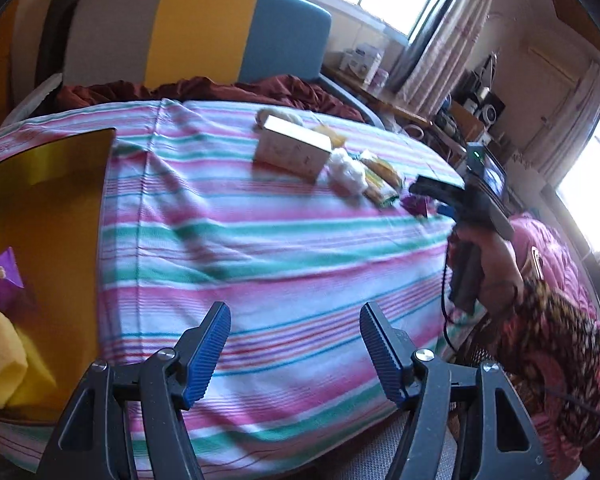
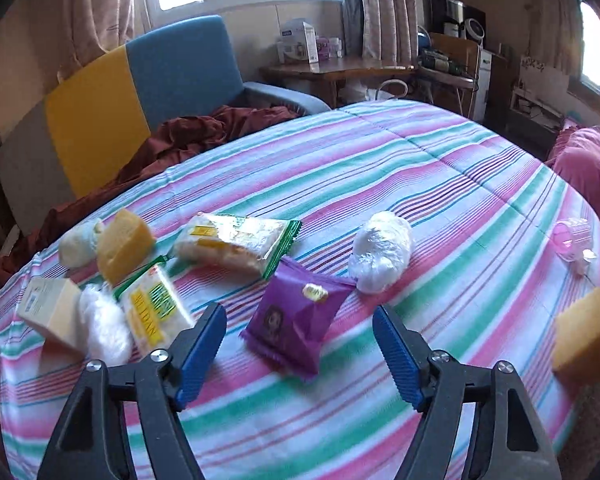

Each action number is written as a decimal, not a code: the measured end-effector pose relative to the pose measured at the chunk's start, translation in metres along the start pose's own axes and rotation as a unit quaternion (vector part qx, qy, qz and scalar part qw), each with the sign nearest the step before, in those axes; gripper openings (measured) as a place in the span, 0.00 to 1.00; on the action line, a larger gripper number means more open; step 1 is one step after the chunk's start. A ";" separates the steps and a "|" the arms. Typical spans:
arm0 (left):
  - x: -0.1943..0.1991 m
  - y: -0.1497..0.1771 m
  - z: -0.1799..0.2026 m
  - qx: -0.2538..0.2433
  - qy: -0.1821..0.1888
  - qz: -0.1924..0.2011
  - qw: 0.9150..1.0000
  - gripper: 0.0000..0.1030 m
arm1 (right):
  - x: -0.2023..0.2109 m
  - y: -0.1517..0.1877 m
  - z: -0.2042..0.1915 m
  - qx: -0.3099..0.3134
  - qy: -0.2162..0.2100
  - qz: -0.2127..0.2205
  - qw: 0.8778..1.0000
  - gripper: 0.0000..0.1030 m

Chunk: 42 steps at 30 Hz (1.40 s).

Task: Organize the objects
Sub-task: 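Grasp another purple snack packet with the right tool, then grasp the white plastic-wrapped bundle with the left tool while the right holds the packet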

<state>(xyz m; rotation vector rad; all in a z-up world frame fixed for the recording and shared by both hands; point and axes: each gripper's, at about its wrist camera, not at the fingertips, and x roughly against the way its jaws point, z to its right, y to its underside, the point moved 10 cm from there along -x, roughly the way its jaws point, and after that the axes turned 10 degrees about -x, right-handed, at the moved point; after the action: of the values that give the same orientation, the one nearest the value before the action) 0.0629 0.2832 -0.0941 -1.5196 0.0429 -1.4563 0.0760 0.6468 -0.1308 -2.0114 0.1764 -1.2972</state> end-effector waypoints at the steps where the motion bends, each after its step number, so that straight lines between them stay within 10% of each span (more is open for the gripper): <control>1: -0.001 0.001 0.002 -0.003 0.001 -0.003 1.000 0.66 | -0.007 0.001 0.001 -0.004 -0.001 -0.008 1.000 0.66; 21: -0.075 -0.054 0.041 -0.054 0.024 -0.024 0.998 0.66 | -0.004 0.028 0.010 0.045 -0.028 -0.007 0.999 0.42; 42: -0.219 -0.144 0.049 0.098 0.011 -0.022 0.995 0.66 | -0.004 0.027 0.013 0.033 -0.052 0.011 0.998 0.41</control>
<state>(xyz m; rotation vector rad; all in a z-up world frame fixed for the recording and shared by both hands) -0.0419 0.5207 -0.1522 -1.3524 -0.1170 -1.4670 0.0917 0.6352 -0.1539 -2.0085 0.1054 -1.1659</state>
